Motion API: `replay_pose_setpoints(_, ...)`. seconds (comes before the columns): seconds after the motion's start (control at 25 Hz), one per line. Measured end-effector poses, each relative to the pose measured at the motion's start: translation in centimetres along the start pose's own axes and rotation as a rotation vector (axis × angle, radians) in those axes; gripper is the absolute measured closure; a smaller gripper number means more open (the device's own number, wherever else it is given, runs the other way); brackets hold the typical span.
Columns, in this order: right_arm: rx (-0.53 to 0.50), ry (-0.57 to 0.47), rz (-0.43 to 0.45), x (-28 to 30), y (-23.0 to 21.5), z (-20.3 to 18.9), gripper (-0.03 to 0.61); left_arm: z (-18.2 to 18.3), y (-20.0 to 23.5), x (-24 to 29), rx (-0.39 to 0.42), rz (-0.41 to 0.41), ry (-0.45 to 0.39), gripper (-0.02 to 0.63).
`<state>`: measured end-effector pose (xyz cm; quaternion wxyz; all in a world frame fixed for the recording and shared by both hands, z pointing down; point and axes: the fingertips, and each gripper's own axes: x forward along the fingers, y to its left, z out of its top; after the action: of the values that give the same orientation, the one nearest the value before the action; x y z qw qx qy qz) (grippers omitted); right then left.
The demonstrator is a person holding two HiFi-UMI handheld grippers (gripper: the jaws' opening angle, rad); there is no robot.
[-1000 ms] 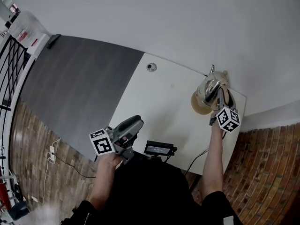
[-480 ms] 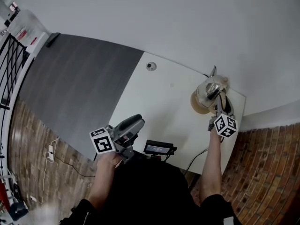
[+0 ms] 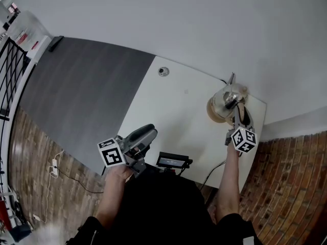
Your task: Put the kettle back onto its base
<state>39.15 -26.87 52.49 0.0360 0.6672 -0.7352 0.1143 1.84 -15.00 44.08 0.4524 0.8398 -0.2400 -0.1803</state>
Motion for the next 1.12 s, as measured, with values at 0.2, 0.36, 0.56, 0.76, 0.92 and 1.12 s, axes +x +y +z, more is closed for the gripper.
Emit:
replay_pose_setpoints(0.2,-0.004,-0.001,-0.001,-0.6,0.2,0.0,0.420,0.0,0.0,-0.1,-0.001,-0.004,0.002,0.426)
replay_pose_setpoints(0.36,-0.003,0.000,0.000,-1.0,0.2,-0.4,0.420,-0.1,0.0,-0.1,-0.003,-0.005,0.002,0.426)
replay_pose_setpoints(0.56,-0.012,0.006,0.012,-1.3,0.6,-0.7,0.420,-0.1,0.1,-0.2,-0.004,-0.006,0.000,0.426)
replay_pose_setpoints(0.76,-0.039,0.014,0.028,-1.3,1.2,-1.0,0.420,-0.1,0.1,-0.3,-0.005,-0.005,-0.002,0.426)
replay_pose_setpoints(0.92,-0.067,0.024,0.037,-1.5,1.5,-1.3,0.420,-0.2,0.1,-0.4,-0.005,-0.003,-0.003,0.426)
replay_pose_setpoints(1.12,-0.064,0.033,0.033,-1.7,1.5,-1.7,0.420,-0.2,0.2,-0.4,-0.008,-0.005,0.001,0.428)
